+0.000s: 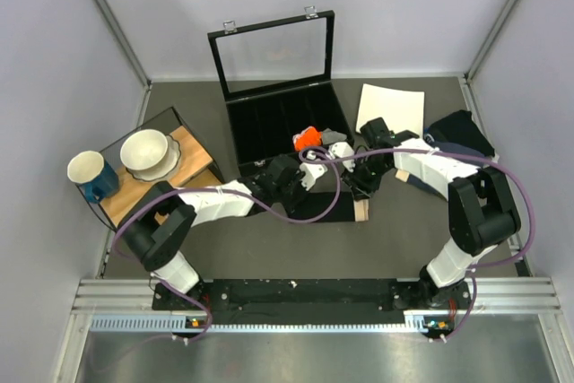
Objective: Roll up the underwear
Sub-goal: Fold the underwear at the center of the board.
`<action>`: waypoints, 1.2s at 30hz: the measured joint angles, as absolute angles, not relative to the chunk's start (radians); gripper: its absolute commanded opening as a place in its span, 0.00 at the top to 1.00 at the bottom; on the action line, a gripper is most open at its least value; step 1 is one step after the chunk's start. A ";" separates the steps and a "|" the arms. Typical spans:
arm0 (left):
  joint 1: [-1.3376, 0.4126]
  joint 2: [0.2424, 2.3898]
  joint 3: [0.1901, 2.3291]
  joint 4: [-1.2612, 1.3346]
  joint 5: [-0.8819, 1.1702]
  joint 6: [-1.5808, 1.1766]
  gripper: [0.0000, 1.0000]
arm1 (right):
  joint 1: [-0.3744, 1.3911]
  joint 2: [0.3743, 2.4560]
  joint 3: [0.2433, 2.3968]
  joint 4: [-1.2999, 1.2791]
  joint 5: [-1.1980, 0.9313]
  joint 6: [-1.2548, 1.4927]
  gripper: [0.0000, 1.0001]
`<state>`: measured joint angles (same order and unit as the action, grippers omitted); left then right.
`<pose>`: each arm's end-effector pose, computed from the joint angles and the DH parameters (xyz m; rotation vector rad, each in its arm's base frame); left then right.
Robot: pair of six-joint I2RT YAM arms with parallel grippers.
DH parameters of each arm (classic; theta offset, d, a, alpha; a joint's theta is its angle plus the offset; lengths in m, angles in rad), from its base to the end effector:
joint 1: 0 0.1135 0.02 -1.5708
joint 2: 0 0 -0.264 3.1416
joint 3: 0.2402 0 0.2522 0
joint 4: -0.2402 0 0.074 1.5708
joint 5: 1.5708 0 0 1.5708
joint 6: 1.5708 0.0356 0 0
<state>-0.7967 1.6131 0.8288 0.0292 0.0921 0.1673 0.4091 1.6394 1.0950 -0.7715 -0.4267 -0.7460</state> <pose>0.2260 -0.2359 0.1717 1.1355 2.0692 -0.4190 0.2745 0.1351 0.1984 -1.5786 2.2813 0.5327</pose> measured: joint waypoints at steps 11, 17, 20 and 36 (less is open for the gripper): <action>-0.778 1.626 0.850 0.006 0.035 0.100 0.58 | 0.409 1.689 1.095 -0.694 -0.389 -0.657 0.60; -0.777 1.528 0.850 -0.029 -0.028 0.052 0.49 | 0.409 1.725 1.094 -0.680 -0.387 -0.635 0.67; -0.776 1.433 0.841 -0.032 -0.052 0.019 0.42 | 0.407 1.730 1.094 -0.677 -0.390 -0.624 0.69; -0.744 1.078 0.453 0.021 0.036 -0.532 0.23 | 0.401 1.741 1.086 -0.670 -0.414 -0.579 0.75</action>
<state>-0.7437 1.0779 0.4530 0.0208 0.0364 -0.5323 0.4011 1.7409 1.0863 -0.6697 -0.4141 -0.5793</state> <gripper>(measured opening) 0.768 0.263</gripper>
